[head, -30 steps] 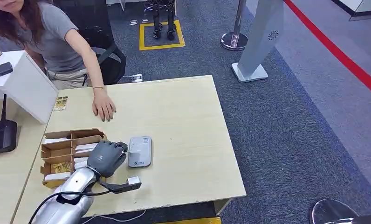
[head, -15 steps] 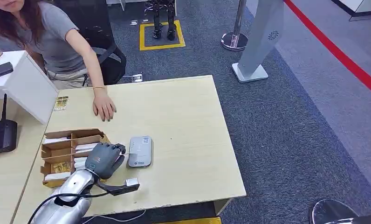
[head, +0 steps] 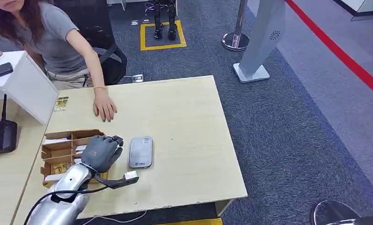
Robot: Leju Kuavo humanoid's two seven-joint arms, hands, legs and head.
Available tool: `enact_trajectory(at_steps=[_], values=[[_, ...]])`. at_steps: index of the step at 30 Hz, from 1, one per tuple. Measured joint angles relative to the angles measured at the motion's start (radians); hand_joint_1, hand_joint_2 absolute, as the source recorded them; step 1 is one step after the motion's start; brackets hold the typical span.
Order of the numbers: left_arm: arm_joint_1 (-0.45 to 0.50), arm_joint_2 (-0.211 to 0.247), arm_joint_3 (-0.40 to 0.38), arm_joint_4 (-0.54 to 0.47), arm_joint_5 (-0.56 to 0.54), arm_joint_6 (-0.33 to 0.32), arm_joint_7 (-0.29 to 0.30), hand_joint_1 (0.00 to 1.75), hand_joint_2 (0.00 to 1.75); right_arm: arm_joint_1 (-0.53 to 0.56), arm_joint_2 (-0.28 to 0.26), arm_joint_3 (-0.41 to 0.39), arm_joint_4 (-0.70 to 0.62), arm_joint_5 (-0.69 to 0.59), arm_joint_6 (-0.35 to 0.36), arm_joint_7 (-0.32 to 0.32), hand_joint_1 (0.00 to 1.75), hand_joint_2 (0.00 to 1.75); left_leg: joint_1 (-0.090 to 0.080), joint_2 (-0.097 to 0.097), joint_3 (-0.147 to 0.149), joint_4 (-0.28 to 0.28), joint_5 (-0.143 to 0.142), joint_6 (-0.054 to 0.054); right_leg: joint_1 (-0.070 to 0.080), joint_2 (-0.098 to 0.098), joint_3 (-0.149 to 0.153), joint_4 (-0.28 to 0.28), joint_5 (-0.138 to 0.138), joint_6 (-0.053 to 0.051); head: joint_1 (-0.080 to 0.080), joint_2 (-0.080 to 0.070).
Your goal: Pass the card to the sensor for recognition and then transmit it.
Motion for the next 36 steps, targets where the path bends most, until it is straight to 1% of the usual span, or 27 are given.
enact_trajectory(at_steps=[8, 10, 11, 13, 14, 16, 18, 21, 23, 25, 29, 32, 34, 36], values=[[0.0, 0.0, 0.001, -0.004, -0.003, 0.001, 0.0, 1.75, 1.75, 0.0, 0.0, 0.0, 0.0, 0.0, 0.0, 0.0, 0.0, 0.0, 0.0, 0.0, 0.0, 0.0, 0.0, 0.0, 0.0, 0.0, 0.0, 0.0, 0.0, 0.0, 0.0, 0.0], [0.0, -0.002, 0.002, -0.009, -0.016, 0.008, 0.004, 1.75, 1.75, 0.0, 0.0, 0.0, 0.0, 0.0, 0.0, 0.0, 0.0, 0.0, 0.0, 0.0, 0.0, 0.0, 0.0, 0.0, 0.0, 0.0, 0.0, 0.0, 0.0, 0.0, 0.0, 0.0], [0.002, -0.006, 0.005, -0.022, -0.054, 0.037, 0.021, 1.75, 1.75, 0.0, 0.001, 0.0, 0.0, -0.001, 0.0, 0.0, 0.0, 0.0, 0.0, 0.0, 0.0, 0.0, 0.0, 0.0, 0.0, 0.0, 0.0, 0.0, 0.0, 0.0, 0.0, 0.0], [0.008, -0.029, 0.02, -0.063, -0.098, 0.069, 0.042, 1.75, 1.75, 0.0, 0.001, 0.0, 0.0, -0.003, 0.0, 0.0, 0.0, 0.0, 0.0, 0.0, 0.0, 0.0, 0.0, 0.0, 0.0, 0.0, 0.0, 0.0, 0.0, 0.0, 0.0, 0.0], [0.008, -0.049, 0.041, -0.112, -0.099, 0.084, 0.052, 1.75, 1.75, 0.0, 0.002, 0.0, 0.0, -0.005, 0.0, 0.0, 0.0, 0.0, 0.0, 0.0, 0.0, 0.0, 0.0, 0.0, 0.0, 0.0, 0.0, 0.0, 0.0, 0.0, 0.0, 0.0], [0.007, -0.076, 0.08, -0.164, -0.063, 0.072, 0.053, 1.75, 1.75, 0.001, 0.002, 0.0, 0.0, -0.006, 0.0, 0.0, 0.0, 0.0, 0.0, 0.0, 0.0, 0.0, 0.0, 0.0, 0.0, 0.0, 0.0, 0.0, 0.0, 0.0, 0.0, 0.0], [-0.001, -0.11, 0.138, -0.221, 0.028, 0.027, 0.051, 1.75, 1.75, 0.002, 0.002, 0.0, 0.0, -0.007, 0.0, 0.001, 0.0, 0.0, 0.0, 0.0, 0.0, 0.001, 0.0, 0.0, 0.0, 0.0, 0.0, 0.0, 0.0, 0.0, 0.0, 0.0], [-0.027, -0.156, 0.245, -0.291, 0.221, -0.055, 0.04, 1.75, 1.75, 0.006, 0.003, 0.0, 0.0, -0.013, 0.0, 0.001, 0.0, 0.0, 0.0, 0.001, 0.0, 0.0, 0.0, 0.0, 0.0, 0.0, 0.0, 0.0, 0.001, 0.0, 0.0, 0.0], [-0.047, -0.188, 0.336, -0.319, 0.371, -0.122, 0.032, 1.75, 1.75, 0.011, 0.003, 0.0, 0.0, -0.015, 0.001, 0.001, 0.0, 0.0, 0.0, 0.0, 0.0, 0.0, 0.0, 0.0, 0.0, 0.0, 0.0, 0.0, 0.001, 0.0, 0.0, 0.0], [-0.062, -0.211, 0.423, -0.326, 0.493, -0.17, 0.022, 1.75, 1.75, 0.013, 0.003, 0.0, 0.0, -0.016, 0.001, 0.001, 0.0, 0.0, 0.0, 0.001, 0.0, 0.0, 0.0, 0.0, 0.0, 0.001, 0.0, 0.0, 0.001, 0.0, 0.0, 0.0], [-0.075, -0.241, 0.538, -0.327, 0.602, -0.214, 0.01, 1.75, 1.75, 0.015, 0.003, 0.0, 0.0, -0.016, 0.001, 0.001, 0.0, 0.0, 0.0, 0.0, 0.0, 0.0, 0.0, 0.0, 0.0, 0.001, 0.0, 0.001, 0.0, 0.0, 0.0, 0.0], [-0.08, -0.261, 0.618, -0.327, 0.754, -0.269, 0.01, 1.75, 1.75, 0.014, 0.003, 0.0, 0.0, -0.016, 0.002, 0.002, 0.0, 0.0, 0.0, 0.001, 0.0, 0.0, 0.0, 0.0, 0.0, 0.001, 0.0, 0.0, 0.0, 0.0, 0.0, 0.0], [-0.081, -0.267, 0.667, -0.325, 0.837, -0.292, 0.01, 1.75, 1.75, 0.014, 0.002, 0.0, 0.0, -0.015, 0.004, 0.003, 0.0, 0.0, 0.0, 0.002, 0.0, 0.0, 0.0, 0.0, 0.0, 0.002, 0.0, 0.0, 0.0, 0.0, 0.0, 0.0], [-0.083, -0.27, 0.71, -0.324, 0.878, -0.302, 0.011, 1.75, 1.75, 0.015, 0.003, 0.0, 0.0, -0.015, 0.004, 0.005, 0.0, 0.0, 0.0, 0.002, 0.0, 0.0, 0.0, 0.0, 0.0, 0.002, 0.0, 0.0, 0.0, 0.0, 0.0, 0.0]])
